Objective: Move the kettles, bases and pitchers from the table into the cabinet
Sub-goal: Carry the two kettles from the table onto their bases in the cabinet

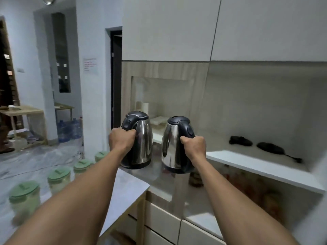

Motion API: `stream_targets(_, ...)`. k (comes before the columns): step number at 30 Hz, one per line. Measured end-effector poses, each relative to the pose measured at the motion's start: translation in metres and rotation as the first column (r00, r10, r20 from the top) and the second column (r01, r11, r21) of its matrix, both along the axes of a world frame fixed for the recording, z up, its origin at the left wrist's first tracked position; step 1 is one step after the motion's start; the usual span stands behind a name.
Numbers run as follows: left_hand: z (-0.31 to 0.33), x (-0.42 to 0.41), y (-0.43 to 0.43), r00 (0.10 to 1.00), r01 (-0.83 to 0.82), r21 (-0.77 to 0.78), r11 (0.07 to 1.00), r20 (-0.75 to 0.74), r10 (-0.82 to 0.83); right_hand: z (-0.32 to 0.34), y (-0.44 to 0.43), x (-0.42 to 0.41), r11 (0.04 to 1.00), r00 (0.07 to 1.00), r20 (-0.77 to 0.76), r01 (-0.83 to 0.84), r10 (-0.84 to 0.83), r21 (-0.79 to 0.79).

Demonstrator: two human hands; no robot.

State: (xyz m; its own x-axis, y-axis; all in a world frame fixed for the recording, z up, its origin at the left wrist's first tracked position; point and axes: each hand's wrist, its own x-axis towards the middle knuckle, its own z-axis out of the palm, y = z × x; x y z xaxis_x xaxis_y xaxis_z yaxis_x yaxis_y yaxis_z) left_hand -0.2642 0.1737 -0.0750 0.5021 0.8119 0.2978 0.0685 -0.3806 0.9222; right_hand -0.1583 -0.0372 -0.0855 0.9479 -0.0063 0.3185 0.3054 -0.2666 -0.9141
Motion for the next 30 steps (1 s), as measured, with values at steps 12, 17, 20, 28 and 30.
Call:
stream_targets(12, 0.031, 0.088, -0.133, 0.951, 0.307, 0.070, 0.949, 0.021, -0.309, 0.033, -0.155, 0.018, 0.953, 0.952, 0.038, 0.303, -0.303, 0.021)
stream_targets(17, 0.042, 0.113, -0.184, 0.922, 0.384, 0.056, 0.922, 0.031, -0.386, 0.046, -0.206, 0.027, 0.927, 0.926, 0.046, 0.374, -0.374, 0.022)
stream_targets(20, 0.048, 0.128, -0.214, 0.906, 0.419, 0.045, 0.907, 0.037, -0.421, 0.051, -0.235, 0.034, 0.912, 0.911, 0.049, 0.408, -0.410, 0.043)
stream_targets(28, 0.067, 0.173, -0.281, 0.870, 0.488, 0.035, 0.872, 0.059, -0.489, 0.061, -0.295, 0.067, 0.887, 0.886, 0.037, 0.461, -0.462, 0.023)
stream_targets(30, 0.073, 0.187, -0.293, 0.861, 0.503, 0.038, 0.864, 0.061, -0.504, 0.063, -0.306, 0.080, 0.883, 0.882, 0.035, 0.469, -0.470, 0.031)
